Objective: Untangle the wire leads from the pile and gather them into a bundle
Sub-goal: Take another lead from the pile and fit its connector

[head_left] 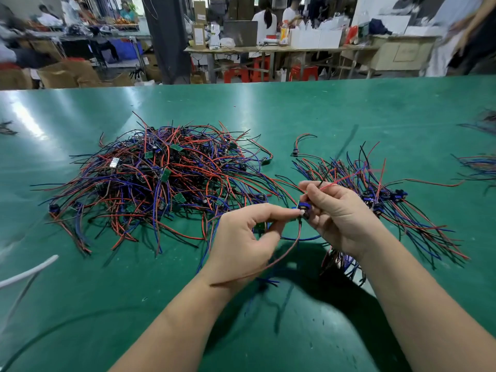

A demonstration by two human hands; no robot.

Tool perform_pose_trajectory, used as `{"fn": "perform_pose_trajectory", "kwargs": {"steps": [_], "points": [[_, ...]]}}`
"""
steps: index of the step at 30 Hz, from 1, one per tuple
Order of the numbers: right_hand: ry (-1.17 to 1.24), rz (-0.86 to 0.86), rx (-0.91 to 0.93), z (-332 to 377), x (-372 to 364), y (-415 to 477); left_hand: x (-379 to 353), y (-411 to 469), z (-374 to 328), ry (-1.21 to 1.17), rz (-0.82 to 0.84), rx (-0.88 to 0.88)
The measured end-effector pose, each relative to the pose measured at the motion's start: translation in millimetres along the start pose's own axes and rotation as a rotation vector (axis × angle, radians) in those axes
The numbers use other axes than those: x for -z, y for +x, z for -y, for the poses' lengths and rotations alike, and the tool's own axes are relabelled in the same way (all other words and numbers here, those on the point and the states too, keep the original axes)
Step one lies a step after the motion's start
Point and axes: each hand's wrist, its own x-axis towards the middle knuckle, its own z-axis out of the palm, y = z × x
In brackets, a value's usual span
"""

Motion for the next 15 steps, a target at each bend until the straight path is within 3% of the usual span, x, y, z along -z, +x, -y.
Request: {"fn": "perform_pose_trajectory", "kwargs": {"steps": [5,10,15], "points": [[-0.194,0.05,0.009,-5.8,0.4,-1.2,-1.2,1.5,-5.4,-0.517,0.045,0.599],[-0.372,0.056,0.027,-12.8,-0.6,-1.3,-7.7,-2.3,-5.1,-0.535,0.131,0.686],[-0.245,-0.195,0.101,5.4,13.5,4.9,-5.8,-2.6,-4.9,-0.515,0.238,0.7]]}}
